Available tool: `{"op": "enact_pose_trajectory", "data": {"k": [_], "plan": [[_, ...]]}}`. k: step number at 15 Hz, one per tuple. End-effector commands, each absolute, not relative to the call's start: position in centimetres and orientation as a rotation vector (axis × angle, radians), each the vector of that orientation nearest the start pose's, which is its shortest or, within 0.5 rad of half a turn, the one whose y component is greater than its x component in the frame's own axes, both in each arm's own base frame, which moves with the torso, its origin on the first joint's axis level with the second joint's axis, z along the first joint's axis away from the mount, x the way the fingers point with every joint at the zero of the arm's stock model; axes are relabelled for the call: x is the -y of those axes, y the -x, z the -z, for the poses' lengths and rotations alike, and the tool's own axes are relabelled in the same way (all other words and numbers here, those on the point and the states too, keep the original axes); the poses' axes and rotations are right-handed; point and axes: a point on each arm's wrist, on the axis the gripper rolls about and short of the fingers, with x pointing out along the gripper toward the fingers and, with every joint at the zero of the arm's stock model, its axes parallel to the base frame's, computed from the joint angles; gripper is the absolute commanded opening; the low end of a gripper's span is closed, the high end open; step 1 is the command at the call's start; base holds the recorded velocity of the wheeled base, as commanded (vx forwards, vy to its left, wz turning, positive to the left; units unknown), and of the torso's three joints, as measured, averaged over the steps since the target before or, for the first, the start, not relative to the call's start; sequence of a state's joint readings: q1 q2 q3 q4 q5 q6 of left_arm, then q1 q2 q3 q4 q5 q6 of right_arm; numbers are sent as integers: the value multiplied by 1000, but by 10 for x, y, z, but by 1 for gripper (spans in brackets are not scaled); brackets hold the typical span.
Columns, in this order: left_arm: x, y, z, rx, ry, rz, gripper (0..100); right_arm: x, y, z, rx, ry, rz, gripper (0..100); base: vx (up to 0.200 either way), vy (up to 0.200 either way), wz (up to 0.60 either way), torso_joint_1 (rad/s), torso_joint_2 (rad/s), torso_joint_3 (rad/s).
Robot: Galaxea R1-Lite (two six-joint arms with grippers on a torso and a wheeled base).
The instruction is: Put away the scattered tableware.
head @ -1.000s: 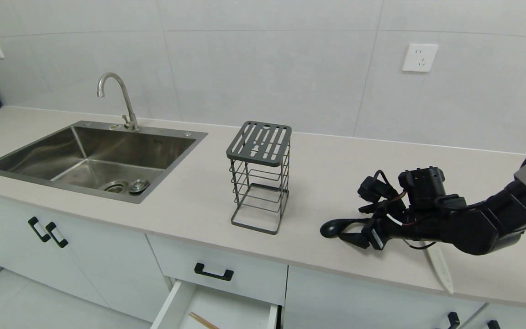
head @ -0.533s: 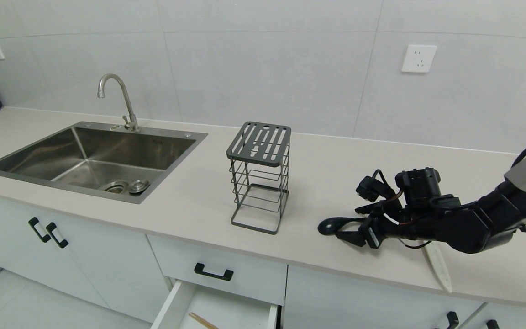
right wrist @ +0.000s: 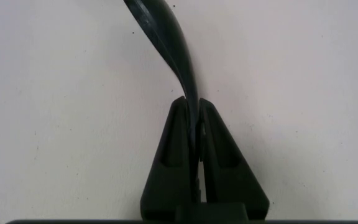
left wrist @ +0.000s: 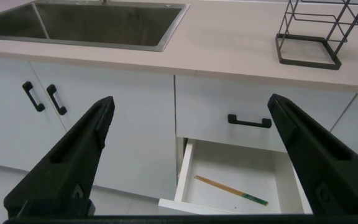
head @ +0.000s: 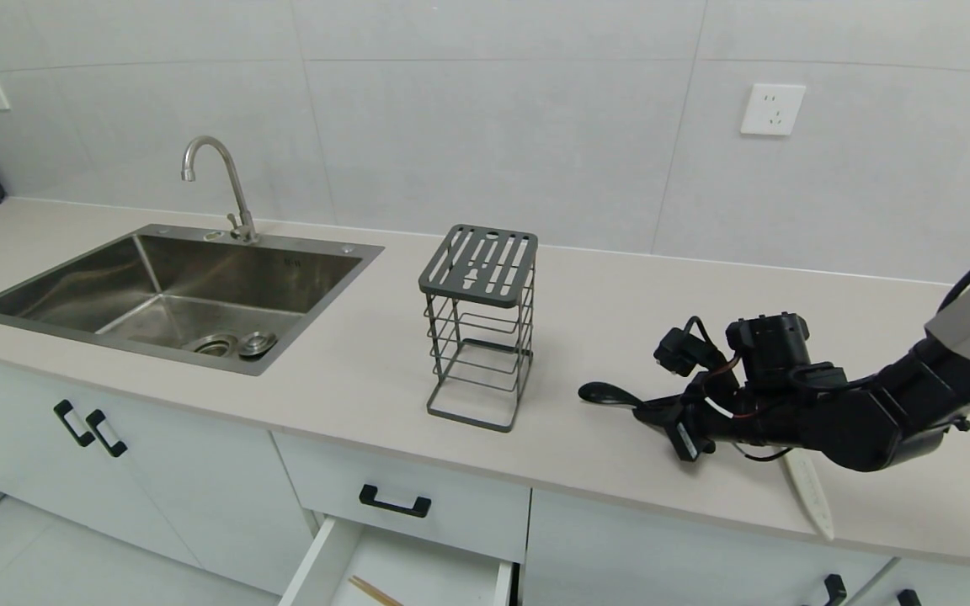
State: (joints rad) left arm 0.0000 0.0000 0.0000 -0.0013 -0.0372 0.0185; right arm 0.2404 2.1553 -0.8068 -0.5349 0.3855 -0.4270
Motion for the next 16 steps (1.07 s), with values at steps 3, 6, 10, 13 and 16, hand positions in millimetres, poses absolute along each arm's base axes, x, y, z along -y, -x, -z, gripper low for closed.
{"op": "enact_pose_trajectory", "data": {"k": [3, 6, 10, 13, 16], "plan": [[1, 23, -76, 2, -18, 38, 100, -93, -324, -32, -669, 338, -767, 0, 0, 0, 0, 0, 0, 0], [1, 23, -76, 2, -18, 37, 100, -96, -316, -44, -633, 347, -775, 0, 0, 0, 0, 0, 0, 0], [1, 23, -76, 2, -18, 37, 100, -98, -307, -58, -586, 359, -783, 0, 0, 0, 0, 0, 0, 0], [1, 23, -76, 2, -18, 37, 100, -109, -298, -71, -536, 375, -817, 0, 0, 0, 0, 0, 0, 0], [1, 23, -76, 2, -18, 37, 100, -116, -284, -84, -489, 387, -845, 0, 0, 0, 0, 0, 0, 0]]}}
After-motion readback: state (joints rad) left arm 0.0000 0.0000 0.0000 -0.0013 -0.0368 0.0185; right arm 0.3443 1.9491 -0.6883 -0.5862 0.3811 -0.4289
